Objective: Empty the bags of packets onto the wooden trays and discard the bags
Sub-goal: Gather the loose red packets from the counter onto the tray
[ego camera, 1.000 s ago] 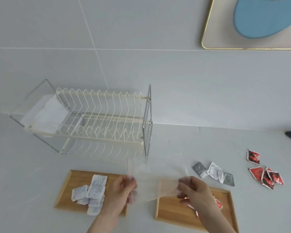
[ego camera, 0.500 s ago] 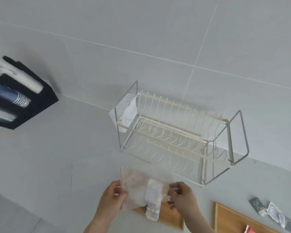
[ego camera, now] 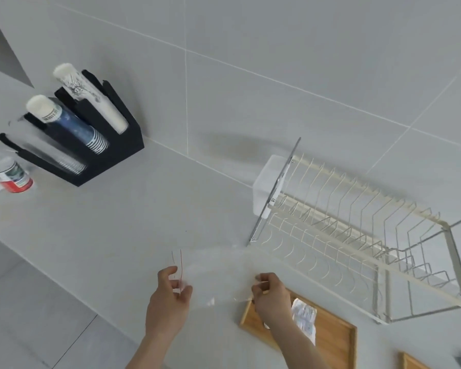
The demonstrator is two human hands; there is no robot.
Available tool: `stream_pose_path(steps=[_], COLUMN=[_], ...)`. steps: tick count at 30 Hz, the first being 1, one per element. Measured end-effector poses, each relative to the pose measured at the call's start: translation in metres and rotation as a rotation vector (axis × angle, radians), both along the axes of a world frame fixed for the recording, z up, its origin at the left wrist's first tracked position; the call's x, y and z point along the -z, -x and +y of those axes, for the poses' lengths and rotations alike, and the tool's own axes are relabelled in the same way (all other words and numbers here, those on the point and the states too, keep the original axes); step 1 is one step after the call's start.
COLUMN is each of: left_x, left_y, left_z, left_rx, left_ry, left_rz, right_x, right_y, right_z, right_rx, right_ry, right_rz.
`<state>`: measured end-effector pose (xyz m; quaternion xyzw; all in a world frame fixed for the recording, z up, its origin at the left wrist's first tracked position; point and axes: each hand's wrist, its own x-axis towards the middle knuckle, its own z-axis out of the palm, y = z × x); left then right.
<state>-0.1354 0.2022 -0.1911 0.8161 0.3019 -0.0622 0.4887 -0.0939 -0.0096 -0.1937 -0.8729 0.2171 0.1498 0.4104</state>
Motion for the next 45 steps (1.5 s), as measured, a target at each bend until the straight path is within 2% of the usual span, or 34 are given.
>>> stream_pose_path(steps=[3, 9, 14, 17, 22, 29, 36, 45], left_x=[0.003, 0.010, 0.013, 0.016, 0.017, 0.012, 0.002, -0.006], left_y=[-0.008, -0.019, -0.022, -0.027, -0.037, -0.043, -0.026, 0.021], left_z=[0.013, 0.020, 0.009, -0.005, -0.040, -0.119, -0.233, -0.411], left_rx=[0.022, 0.070, 0.162, 0.285, 0.512, 0.860, 1.094, 1.328], left_ry=[-0.033, -0.090, -0.331, -0.436, -0.548, -0.649, -0.614, -0.526], left_rz=[-0.001, 0.001, -0.048, -0.104, -0.178, -0.228, -0.237, -0.215], right_x=[-0.002, -0.004, -0.001, 0.004, 0.000, -0.002, -0.011, -0.007], right_y=[-0.012, -0.024, -0.017, -0.008, 0.008, 0.037, 0.082, 0.155], right_z=[0.018, 0.030, 0.017, 0.000, -0.041, -0.119, -0.221, -0.395], right_rx=[-0.011, -0.129, -0.303, -0.400, -0.448, -0.329, -0.161, 0.065], right_ry=[-0.007, -0.058, 0.209, 0.384, 0.558, 0.599, 0.542, 0.494], right_rz=[-0.013, 0.097, 0.039, -0.027, -0.071, -0.048, -0.013, 0.058])
